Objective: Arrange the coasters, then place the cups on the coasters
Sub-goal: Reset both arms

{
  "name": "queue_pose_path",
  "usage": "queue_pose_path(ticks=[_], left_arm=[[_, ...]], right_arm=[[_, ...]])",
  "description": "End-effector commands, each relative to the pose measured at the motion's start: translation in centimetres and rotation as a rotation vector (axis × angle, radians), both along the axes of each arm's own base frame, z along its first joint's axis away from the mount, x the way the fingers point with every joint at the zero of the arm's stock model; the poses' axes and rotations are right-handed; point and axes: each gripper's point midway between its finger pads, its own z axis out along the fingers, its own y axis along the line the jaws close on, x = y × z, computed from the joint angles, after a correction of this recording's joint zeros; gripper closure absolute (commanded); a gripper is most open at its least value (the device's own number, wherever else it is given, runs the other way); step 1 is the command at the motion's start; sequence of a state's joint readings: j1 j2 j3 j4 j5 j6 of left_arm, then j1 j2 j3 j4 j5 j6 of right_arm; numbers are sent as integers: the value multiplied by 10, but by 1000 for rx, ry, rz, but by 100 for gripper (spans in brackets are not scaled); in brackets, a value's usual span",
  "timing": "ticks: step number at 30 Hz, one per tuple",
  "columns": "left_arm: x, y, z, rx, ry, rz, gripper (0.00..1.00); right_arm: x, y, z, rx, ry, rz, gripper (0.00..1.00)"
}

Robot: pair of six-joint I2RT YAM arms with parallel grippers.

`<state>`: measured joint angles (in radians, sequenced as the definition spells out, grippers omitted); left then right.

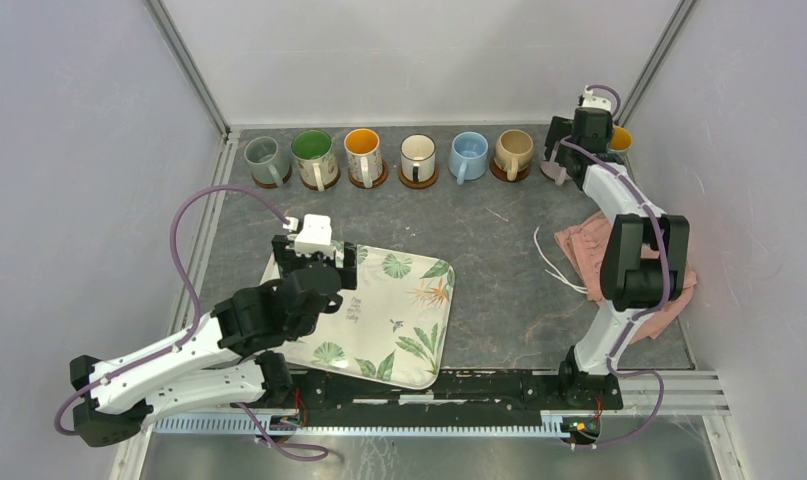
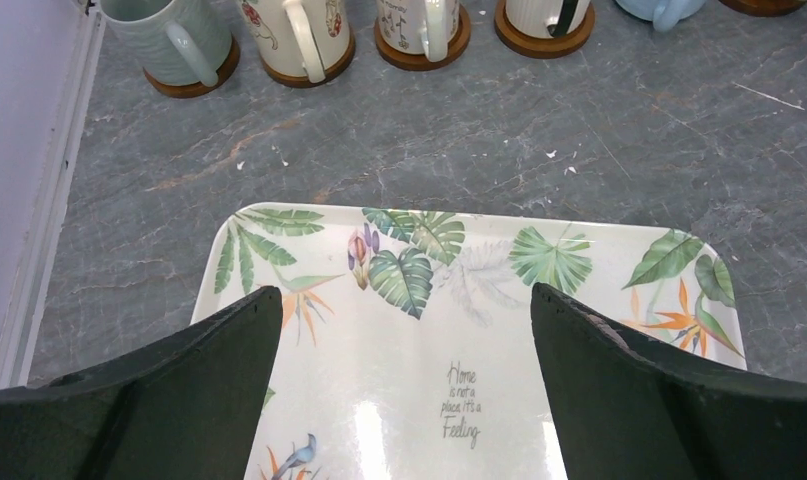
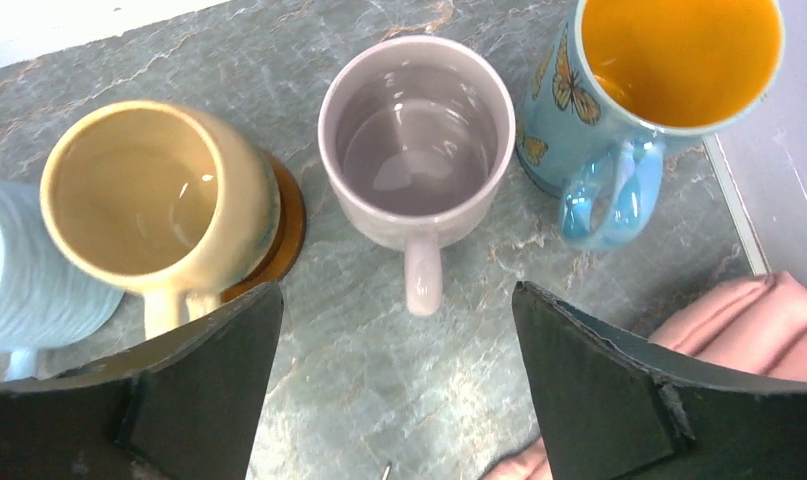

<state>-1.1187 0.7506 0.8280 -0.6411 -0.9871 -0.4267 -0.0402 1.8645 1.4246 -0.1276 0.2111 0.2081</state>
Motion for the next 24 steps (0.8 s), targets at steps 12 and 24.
queue_pose_path(ticks=[12,24], left_arm=[[7,-49,25,-218,16,-51,0],[17,-91,13,-265,55,-94,0]], right_arm=[[-121,84,52,17,-151,185,2],[-209,165,54,122,-219,449,2]])
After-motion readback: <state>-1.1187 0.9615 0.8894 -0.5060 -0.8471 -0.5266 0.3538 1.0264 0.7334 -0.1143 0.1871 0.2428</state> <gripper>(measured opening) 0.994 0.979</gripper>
